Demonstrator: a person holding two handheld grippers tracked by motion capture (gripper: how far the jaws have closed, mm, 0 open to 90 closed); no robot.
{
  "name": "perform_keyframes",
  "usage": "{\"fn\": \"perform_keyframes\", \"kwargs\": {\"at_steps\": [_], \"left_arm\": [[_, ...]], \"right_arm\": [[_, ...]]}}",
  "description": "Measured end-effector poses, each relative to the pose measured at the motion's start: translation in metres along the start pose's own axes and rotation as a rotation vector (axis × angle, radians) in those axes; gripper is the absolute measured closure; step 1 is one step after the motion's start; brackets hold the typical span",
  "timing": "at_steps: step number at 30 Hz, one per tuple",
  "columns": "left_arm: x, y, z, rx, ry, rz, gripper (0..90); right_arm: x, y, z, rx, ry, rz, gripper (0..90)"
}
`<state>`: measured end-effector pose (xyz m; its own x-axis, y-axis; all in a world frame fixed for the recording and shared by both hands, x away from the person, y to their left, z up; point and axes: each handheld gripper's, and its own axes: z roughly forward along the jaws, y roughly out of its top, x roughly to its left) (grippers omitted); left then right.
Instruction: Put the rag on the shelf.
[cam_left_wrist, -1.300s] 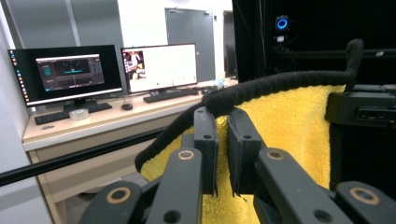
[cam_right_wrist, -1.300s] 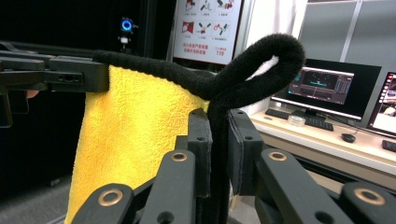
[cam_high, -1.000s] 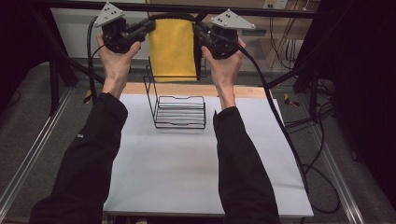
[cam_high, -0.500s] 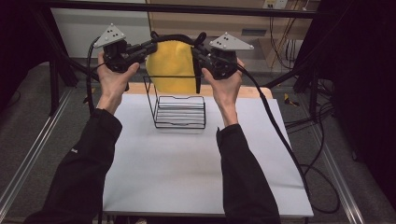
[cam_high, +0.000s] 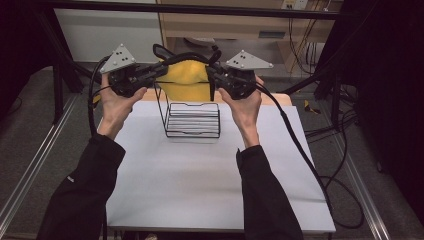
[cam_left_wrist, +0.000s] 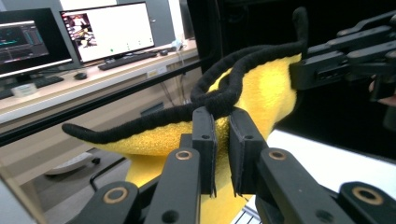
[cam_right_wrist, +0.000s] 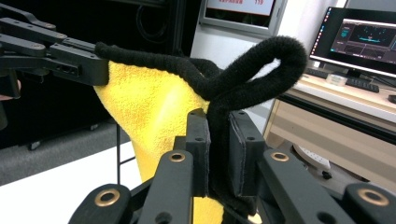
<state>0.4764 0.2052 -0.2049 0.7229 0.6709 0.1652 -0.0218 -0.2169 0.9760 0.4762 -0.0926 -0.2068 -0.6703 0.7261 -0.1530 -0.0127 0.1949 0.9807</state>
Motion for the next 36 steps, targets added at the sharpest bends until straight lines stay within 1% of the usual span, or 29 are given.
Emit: {"fn": "perform_keyframes", "kwargs": {"at_steps": [2, 4, 6, 8, 10, 12, 13, 15, 18, 19, 20, 21, 25, 27, 30, 32, 35, 36], "left_arm": [[0.001, -0.003, 0.001, 0.002, 0.003, -0.005, 81.5], [0.0, -0.005, 0.001, -0.002, 0.001, 0.005, 81.5], [-0.002, -0.008, -0.001, 0.004, -0.008, 0.019, 81.4], [-0.003, -0.012, -0.004, 0.012, -0.03, 0.021, 80.9], [-0.005, -0.017, -0.005, 0.038, -0.053, 0.013, 80.1], [-0.007, -0.022, -0.007, 0.069, -0.061, -0.002, 79.2], [-0.008, -0.024, -0.008, 0.085, -0.066, -0.002, 78.8], [-0.01, -0.025, -0.009, 0.108, -0.067, 0.002, 78.0], [-0.013, -0.023, -0.011, 0.151, -0.076, -0.008, 74.3], [-0.013, -0.022, -0.011, 0.156, -0.077, -0.019, 71.9], [-0.012, -0.02, -0.013, 0.154, -0.073, -0.031, 69.7], [-0.011, -0.018, -0.014, 0.144, -0.073, -0.052, 66.0], [-0.007, -0.005, -0.016, 0.115, -0.031, -0.104, 52.0], [-0.005, 0.001, -0.016, 0.107, 0.004, -0.126, 48.1], [-0.003, 0.007, -0.011, 0.134, 0.046, -0.188, 44.9], [-0.003, 0.007, -0.005, 0.158, 0.066, -0.214, 43.6], [-0.005, 0.001, 0.003, 0.204, 0.093, -0.23, 44.2], [-0.006, -0.002, 0.004, 0.211, 0.098, -0.233, 44.6]], "right_arm": [[0.0, -0.002, 0.001, 0.008, -0.007, -0.005, 79.5], [0.002, -0.004, 0.001, 0.011, -0.008, -0.011, 79.5], [0.004, -0.007, -0.001, 0.014, 0.002, -0.019, 79.3], [0.006, -0.01, -0.004, 0.028, 0.017, -0.02, 78.9], [0.009, -0.014, -0.007, 0.046, 0.02, -0.024, 78.8], [0.011, -0.019, -0.008, 0.069, 0.031, -0.024, 78.6], [0.013, -0.021, -0.009, 0.085, 0.033, -0.029, 78.6], [0.015, -0.024, -0.009, 0.103, 0.039, -0.03, 78.6], [0.016, -0.028, -0.009, 0.117, 0.044, -0.025, 78.6], [0.016, -0.029, -0.009, 0.12, 0.045, -0.023, 78.7], [0.016, -0.03, -0.01, 0.123, 0.048, -0.025, 78.8], [0.017, -0.031, -0.01, 0.128, 0.051, -0.023, 79.0], [0.019, -0.033, -0.01, 0.14, 0.054, -0.036, 79.4], [0.02, -0.034, -0.011, 0.144, 0.054, -0.044, 79.5], [0.022, -0.035, -0.01, 0.149, 0.055, -0.055, 79.5], [0.023, -0.036, -0.01, 0.151, 0.054, -0.059, 79.4], [0.025, -0.038, -0.009, 0.155, 0.062, -0.055, 79.3], [0.025, -0.039, -0.009, 0.157, 0.061, -0.054, 79.3]]}}
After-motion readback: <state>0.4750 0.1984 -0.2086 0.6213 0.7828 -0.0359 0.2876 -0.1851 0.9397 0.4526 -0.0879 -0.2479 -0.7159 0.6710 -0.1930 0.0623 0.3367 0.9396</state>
